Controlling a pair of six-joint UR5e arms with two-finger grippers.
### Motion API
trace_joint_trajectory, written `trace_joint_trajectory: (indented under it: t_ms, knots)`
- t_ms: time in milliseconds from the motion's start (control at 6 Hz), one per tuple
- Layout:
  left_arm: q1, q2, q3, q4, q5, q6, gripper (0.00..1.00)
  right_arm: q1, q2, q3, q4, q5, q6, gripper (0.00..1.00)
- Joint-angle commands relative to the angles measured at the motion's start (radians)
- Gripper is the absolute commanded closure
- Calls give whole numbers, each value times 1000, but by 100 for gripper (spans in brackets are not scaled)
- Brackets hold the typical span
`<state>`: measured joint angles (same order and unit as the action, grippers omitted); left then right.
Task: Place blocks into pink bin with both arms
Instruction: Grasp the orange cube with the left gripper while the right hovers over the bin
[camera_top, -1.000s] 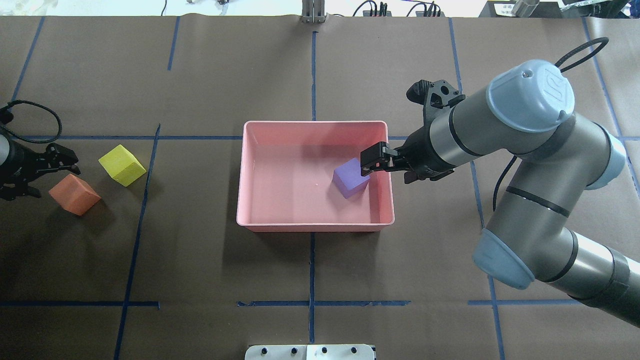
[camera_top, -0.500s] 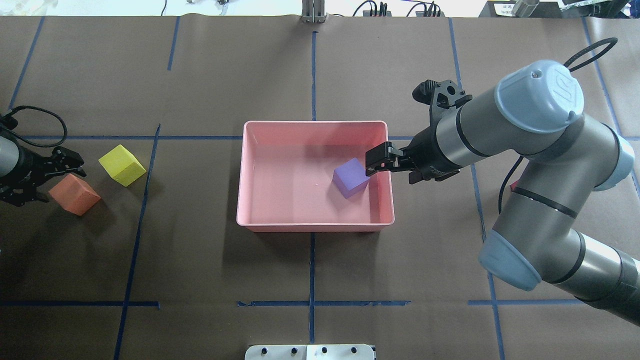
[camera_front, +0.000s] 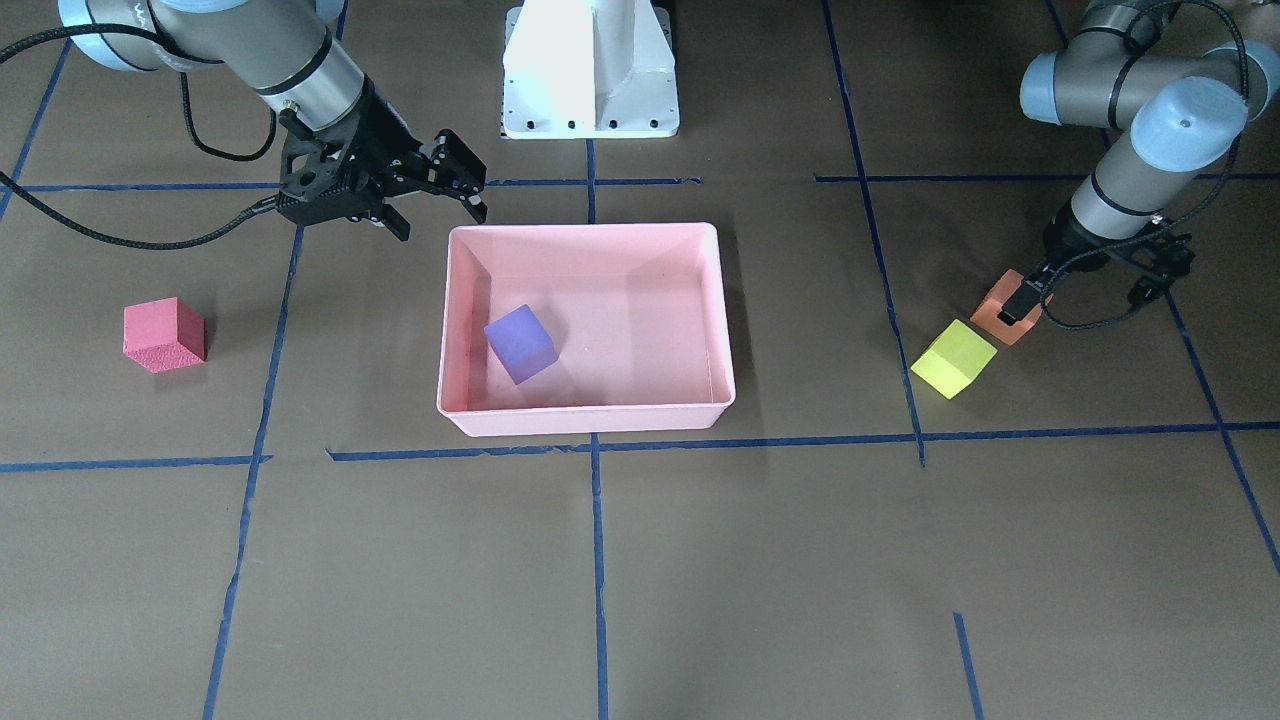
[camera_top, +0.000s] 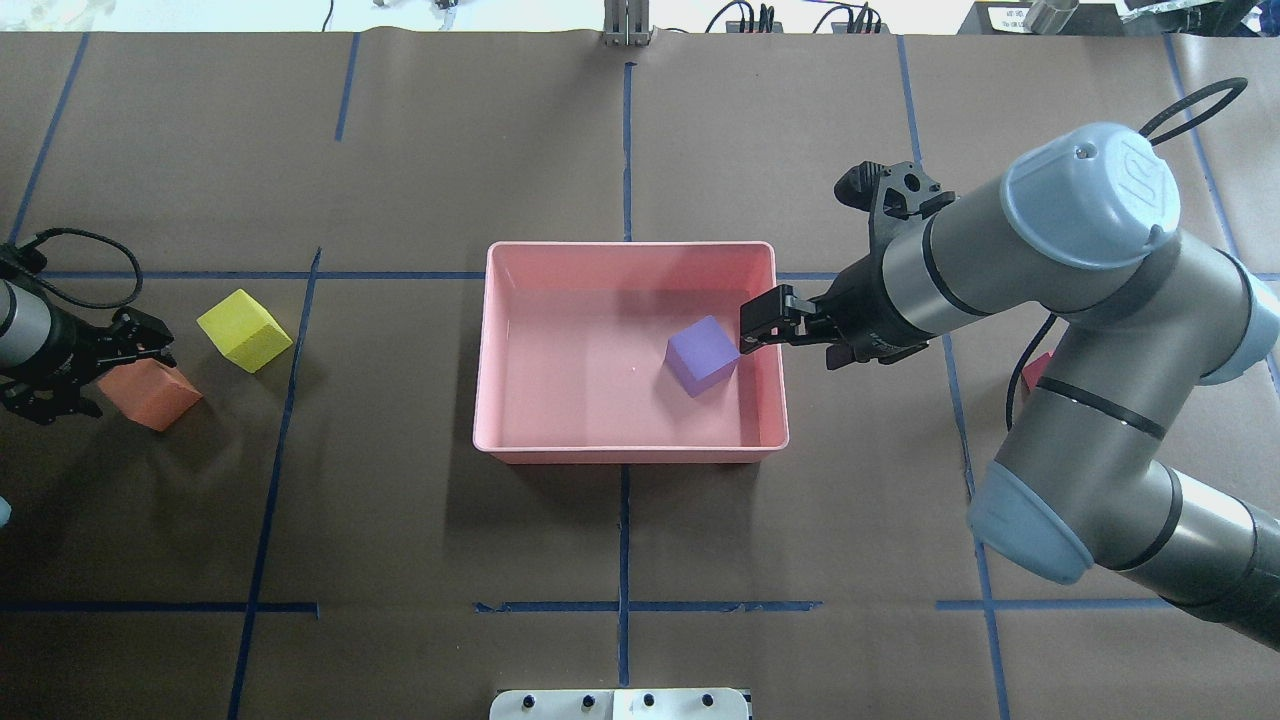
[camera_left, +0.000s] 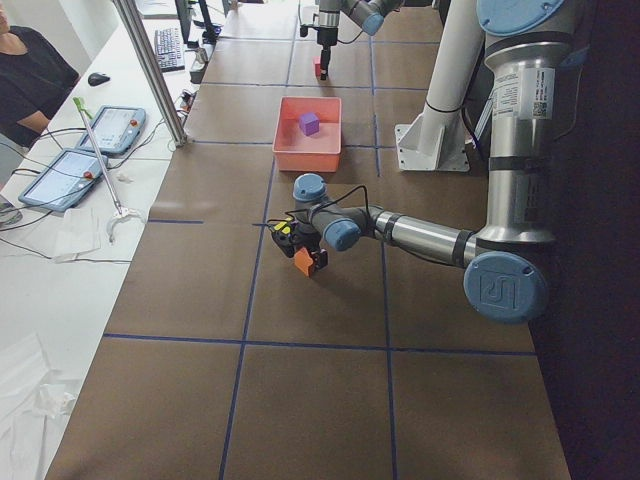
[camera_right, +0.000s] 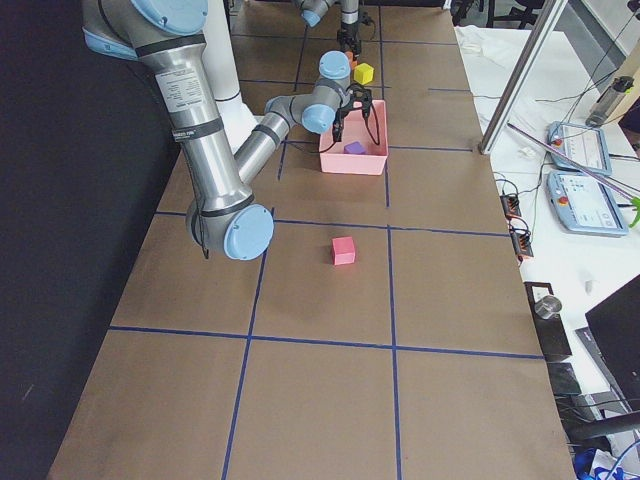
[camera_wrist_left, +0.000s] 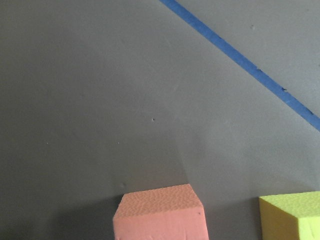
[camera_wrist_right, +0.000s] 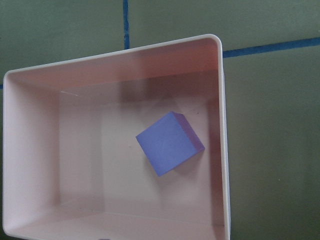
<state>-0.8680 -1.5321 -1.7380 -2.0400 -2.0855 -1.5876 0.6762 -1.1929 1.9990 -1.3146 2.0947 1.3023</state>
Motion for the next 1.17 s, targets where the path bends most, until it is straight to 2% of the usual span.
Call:
trace_joint_trajectory:
  t_ms: [0,167,333,500,667,833,1000]
  knots:
    - [38,-3,14,-15,-1,-2,1,3,-10,10,0,-1,0,0]
    - [41,-16,29,-20,-1,-3,30,2,-14,10,0,-2,0,0]
    - [41,-28,34,-20,-2,-3,80,2,-16,10,0,-5,0,0]
    - [35,-60,-25,-17,-14,-5,100,2,-17,7,0,-7,0,0]
    - [35,-59,-169,-3,-27,-38,100,3,-14,7,0,-10,0,0]
    - [41,-147,-231,-2,-40,-202,100,20,-16,9,0,-5,0,0]
    - [123,-313,-224,4,-39,-356,100,38,-16,7,0,-4,0,0]
